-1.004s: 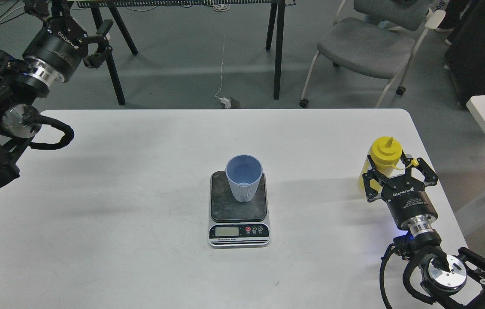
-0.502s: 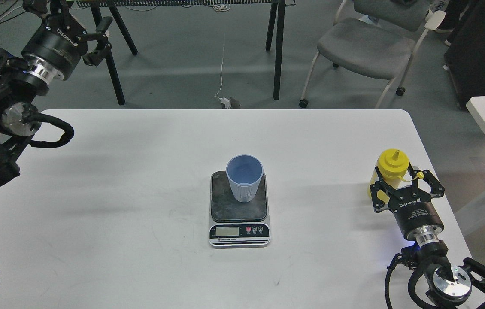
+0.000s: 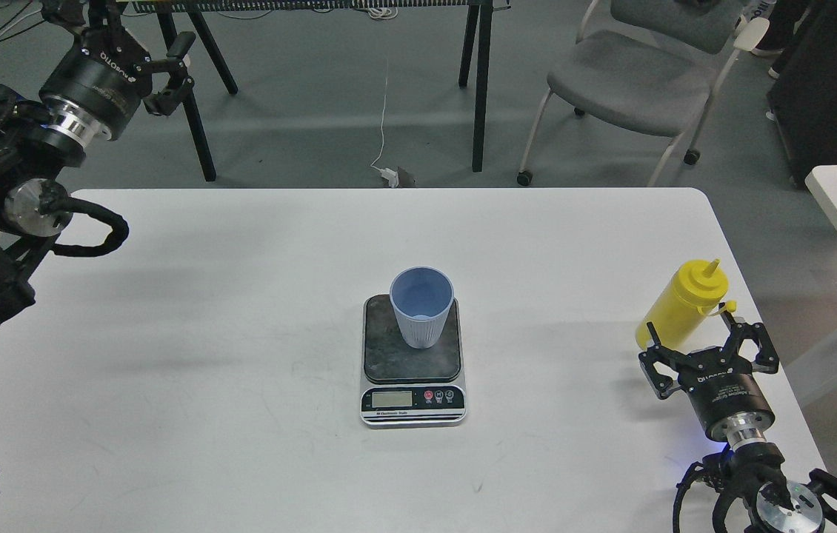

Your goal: Pour seasoning into cup on scale with both arms

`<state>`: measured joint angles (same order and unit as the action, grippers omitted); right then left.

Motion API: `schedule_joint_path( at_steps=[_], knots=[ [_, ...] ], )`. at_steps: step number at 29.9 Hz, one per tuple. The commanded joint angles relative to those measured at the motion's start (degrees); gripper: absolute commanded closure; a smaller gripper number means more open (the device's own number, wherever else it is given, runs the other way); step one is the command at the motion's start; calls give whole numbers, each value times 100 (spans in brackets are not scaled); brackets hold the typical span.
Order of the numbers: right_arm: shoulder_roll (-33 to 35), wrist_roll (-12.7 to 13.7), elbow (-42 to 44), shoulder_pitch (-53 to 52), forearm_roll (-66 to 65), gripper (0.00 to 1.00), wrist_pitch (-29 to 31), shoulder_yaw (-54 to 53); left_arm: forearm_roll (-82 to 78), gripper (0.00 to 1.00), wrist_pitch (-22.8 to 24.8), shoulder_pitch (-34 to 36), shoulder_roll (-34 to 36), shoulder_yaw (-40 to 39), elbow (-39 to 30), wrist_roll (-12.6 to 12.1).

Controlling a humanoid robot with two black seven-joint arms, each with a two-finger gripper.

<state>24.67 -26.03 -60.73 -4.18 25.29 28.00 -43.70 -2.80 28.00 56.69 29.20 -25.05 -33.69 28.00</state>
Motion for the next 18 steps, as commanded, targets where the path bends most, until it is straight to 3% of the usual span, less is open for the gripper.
schedule_joint_path(
  at_steps=[1,8,12,18],
  knots=[
    [116,1,-44,294,2,1,0,2,-1,1,0,-1,-2,0,-15,0],
    [994,-43,96,603,-16,1,0,-173,8,1,0,8,15,-17,-15,0],
    [1460,10,692,454,-24,1,0,-604,8,1,0,8,7,-8,-15,0],
    [2260,212,1248,-1091,-68,1,0,-693,8,1,0,-36,-37,-35,3,0]
  ],
)
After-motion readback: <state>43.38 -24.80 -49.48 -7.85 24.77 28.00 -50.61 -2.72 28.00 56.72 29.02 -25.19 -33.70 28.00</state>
